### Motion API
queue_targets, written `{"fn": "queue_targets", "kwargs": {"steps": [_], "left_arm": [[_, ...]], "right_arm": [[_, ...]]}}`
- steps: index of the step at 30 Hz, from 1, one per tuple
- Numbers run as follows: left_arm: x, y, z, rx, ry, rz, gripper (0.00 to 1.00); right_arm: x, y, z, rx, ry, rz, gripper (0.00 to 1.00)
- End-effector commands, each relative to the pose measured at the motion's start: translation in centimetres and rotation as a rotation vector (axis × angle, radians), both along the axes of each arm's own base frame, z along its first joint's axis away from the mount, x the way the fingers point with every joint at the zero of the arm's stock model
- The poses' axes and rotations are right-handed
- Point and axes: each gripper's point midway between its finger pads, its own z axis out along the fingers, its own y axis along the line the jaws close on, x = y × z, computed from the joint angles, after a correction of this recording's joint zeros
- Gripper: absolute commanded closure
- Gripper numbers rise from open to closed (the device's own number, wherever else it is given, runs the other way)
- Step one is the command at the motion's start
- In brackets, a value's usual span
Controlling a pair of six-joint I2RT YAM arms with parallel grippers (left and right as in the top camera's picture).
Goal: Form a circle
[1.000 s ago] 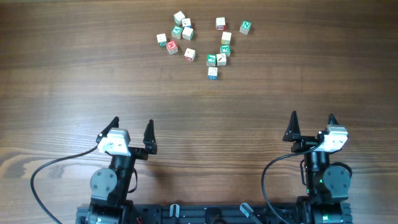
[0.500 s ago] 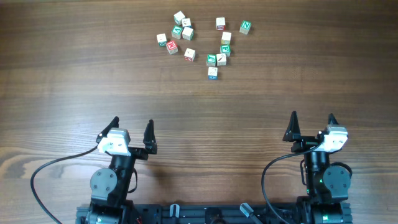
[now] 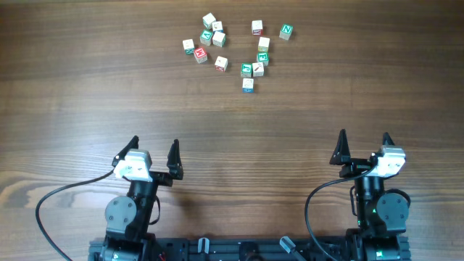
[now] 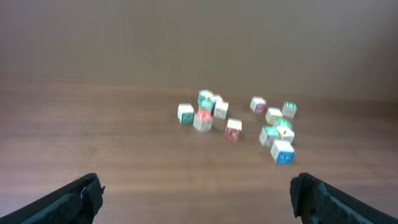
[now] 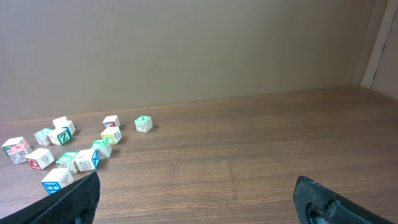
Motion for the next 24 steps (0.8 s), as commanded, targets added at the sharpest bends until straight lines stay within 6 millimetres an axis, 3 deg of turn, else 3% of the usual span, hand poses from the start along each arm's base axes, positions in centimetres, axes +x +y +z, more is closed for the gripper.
{"fn": "queue_targets", "kwargs": {"steps": [1,4,7,10,14,19,24], "left_arm": [[0.1,0.5,1.4,0.032,-0.069,0.027,0.0],[0.0,0.5,-0.4,0.045,0.004,0.023,0.0],[0.1,0.2,0.4,0.035,-0.029,0.008,0.0],[-0.2,-1.0,-0.4,0.029,0.006,-0.067,0.0],[-0.3,-1.5,-0.5,-0.126,0.039,-0.085,0.0],[-1.0,-3.4,0.3,-0.136,0.032,-0.201,0.0],[-1.2,-3.5,1.9,-0.141,0.002,-0.209,0.0]], "right_arm": [[-0.1,0.2,0.6,-0.008,-0.017,0.013,0.0],[-0.1,0.2,0.6,-0.007,-0.017,0.013,0.0],[-0.1,0.2,0.6,-0.008,-0.017,0.013,0.0],[-0.1,0.2,0.6,-0.008,-0.017,0.013,0.0],[-0.1,0.2,0.6,-0.007,-0.017,0.013,0.0],[-0.1,0.2,0.6,-0.008,-0.017,0.013,0.0],[-0.1,0.2,0.6,-0.007,-0.017,0.013,0.0]]}}
